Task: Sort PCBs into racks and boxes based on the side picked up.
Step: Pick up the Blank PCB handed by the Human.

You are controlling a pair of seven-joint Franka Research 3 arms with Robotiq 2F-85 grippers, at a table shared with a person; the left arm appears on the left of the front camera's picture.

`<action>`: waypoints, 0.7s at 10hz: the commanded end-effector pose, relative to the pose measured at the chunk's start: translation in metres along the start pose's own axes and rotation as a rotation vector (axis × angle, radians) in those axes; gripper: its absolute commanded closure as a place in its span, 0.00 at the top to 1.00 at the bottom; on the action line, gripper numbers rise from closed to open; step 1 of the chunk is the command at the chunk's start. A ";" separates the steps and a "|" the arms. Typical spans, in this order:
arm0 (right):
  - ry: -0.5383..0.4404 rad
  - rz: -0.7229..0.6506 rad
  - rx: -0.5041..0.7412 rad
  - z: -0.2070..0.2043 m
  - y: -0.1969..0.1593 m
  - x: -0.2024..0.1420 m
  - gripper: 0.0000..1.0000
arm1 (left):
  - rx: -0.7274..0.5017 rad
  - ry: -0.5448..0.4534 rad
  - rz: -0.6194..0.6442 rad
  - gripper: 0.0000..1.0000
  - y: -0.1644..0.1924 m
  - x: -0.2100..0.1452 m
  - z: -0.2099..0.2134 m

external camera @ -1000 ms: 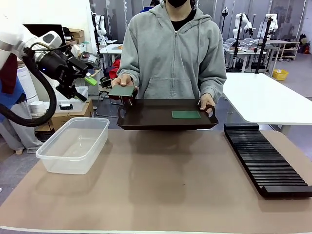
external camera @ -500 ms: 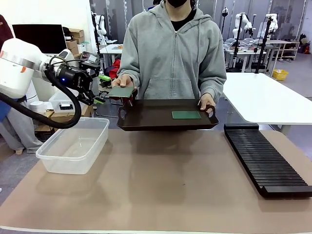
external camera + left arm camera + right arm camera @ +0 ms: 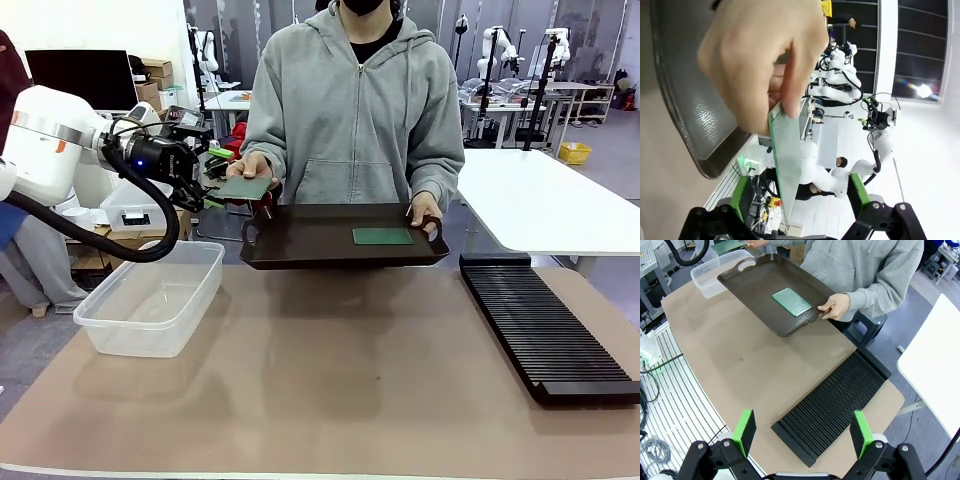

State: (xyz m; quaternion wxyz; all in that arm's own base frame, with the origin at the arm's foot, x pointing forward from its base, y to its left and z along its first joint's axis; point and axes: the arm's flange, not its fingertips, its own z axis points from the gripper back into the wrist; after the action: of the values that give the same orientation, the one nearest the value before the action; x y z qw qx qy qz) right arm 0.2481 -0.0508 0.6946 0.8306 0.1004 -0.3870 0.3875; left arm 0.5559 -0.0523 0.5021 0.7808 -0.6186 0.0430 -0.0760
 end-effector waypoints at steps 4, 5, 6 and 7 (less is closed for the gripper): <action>0.005 -0.001 0.006 -0.001 0.000 -0.001 1.00 | -0.070 0.059 -0.059 0.40 0.007 0.011 -0.002; 0.005 -0.001 0.006 -0.001 0.000 -0.001 1.00 | -0.091 0.041 -0.059 0.09 0.007 0.011 0.000; 0.005 -0.001 0.006 -0.001 0.000 -0.001 1.00 | -0.106 0.031 -0.049 0.00 0.008 0.010 0.001; 0.005 -0.001 0.006 -0.001 0.000 -0.001 1.00 | -0.125 0.041 -0.039 0.00 0.008 0.008 0.001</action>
State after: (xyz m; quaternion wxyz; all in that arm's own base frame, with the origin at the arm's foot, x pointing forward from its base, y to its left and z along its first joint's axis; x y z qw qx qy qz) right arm 0.2481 -0.0508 0.6946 0.8306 0.1004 -0.3871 0.3875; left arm 0.5648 -0.0530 0.4932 0.7554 -0.6452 0.0457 -0.1046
